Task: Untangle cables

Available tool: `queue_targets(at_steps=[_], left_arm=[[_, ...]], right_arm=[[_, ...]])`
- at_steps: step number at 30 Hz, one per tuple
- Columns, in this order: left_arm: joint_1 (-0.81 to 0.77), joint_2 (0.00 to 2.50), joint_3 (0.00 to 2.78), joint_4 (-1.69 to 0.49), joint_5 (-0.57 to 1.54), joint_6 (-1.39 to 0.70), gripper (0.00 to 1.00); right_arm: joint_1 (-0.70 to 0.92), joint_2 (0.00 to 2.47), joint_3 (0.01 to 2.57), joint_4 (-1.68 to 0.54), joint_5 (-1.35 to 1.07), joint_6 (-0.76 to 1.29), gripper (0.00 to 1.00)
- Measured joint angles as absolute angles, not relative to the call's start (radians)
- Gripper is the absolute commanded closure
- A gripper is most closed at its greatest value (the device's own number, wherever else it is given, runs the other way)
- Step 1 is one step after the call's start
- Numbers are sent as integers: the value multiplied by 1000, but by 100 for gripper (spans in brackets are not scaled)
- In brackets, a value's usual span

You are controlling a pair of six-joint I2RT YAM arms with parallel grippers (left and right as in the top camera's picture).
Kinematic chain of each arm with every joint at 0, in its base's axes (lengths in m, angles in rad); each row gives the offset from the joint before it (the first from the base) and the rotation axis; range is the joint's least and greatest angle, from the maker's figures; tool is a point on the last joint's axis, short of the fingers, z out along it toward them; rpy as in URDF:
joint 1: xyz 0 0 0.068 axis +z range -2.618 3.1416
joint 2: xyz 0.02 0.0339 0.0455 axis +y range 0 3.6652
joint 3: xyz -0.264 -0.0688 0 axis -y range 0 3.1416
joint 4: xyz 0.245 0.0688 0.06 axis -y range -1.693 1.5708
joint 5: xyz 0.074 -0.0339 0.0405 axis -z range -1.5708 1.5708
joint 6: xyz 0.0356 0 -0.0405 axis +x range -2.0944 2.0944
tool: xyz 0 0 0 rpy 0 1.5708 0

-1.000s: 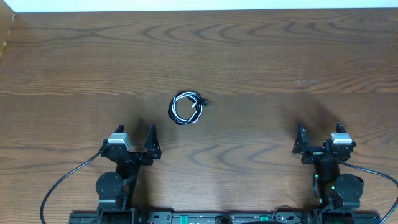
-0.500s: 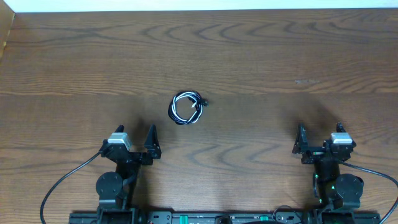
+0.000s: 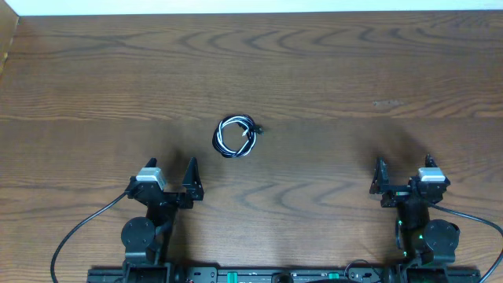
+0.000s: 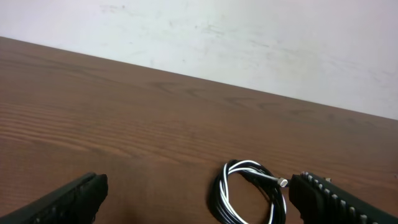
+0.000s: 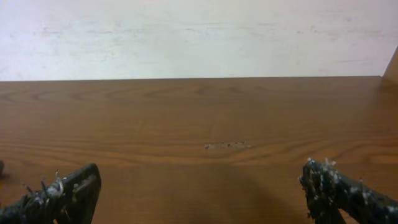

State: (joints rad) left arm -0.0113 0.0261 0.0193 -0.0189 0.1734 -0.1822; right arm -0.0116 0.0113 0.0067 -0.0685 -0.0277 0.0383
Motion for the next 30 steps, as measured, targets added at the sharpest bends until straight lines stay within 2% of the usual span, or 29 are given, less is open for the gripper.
queue_targets(at_steps=[19,30], left_arm=[[-11,26,19,-19,173,-182,2],[-11,26,19,-19,173,-182,2]], right_arm=[[-7,11,7,-68,-27,38,1],[104,11,7,-69,-28,38,1]])
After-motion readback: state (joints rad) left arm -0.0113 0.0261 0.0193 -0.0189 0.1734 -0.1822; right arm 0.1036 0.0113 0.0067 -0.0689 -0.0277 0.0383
